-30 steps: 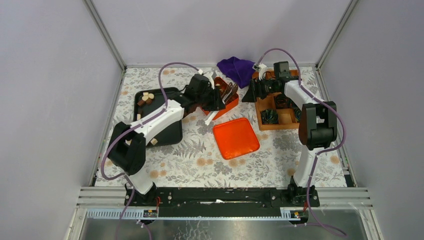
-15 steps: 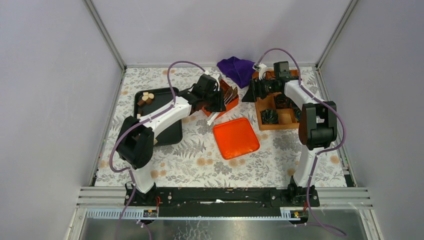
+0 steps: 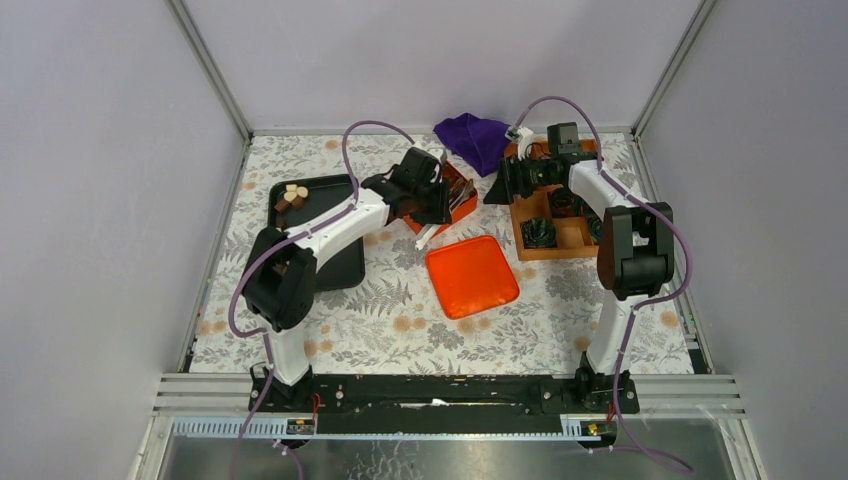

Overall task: Pack the chocolate
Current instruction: Place the fake chocolate in the packing box.

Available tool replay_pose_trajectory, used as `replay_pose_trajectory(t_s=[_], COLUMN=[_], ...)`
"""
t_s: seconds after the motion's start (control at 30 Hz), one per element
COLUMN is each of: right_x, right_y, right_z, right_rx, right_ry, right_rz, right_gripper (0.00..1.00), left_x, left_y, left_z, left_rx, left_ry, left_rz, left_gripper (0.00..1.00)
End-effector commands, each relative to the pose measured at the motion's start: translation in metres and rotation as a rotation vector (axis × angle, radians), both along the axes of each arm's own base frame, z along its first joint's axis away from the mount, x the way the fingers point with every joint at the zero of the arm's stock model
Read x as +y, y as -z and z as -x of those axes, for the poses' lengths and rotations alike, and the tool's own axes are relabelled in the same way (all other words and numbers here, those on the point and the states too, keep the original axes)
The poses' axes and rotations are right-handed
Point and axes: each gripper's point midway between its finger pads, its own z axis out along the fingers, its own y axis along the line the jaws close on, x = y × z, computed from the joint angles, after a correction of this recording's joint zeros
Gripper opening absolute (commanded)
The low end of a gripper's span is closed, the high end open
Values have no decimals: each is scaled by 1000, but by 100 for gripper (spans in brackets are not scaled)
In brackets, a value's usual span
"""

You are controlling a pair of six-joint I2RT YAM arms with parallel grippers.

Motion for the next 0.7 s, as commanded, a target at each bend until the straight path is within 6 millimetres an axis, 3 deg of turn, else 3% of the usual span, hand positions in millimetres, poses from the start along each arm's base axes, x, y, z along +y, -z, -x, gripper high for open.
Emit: replay_pose_trajectory(t_s=[0.0,0.3,0.67], right_x=[2,3,3], right_y=[-30,-30,-31], right_z=[-3,-3,-2], right_rx=[-72,-72,-72], right_ry=[-13,-17,-18], right_rz=[-37,-42,-43], right_gripper=[81,81,81], left_x=[-3,-4,-3], left_y=[-13,-14,-16], left_z=[-13,-15,-16], left_rx=[-52,-50,-60], left_ry=[-1,3,3], left_rz=[-11,-14,-19], left_gripper=[26,38,45])
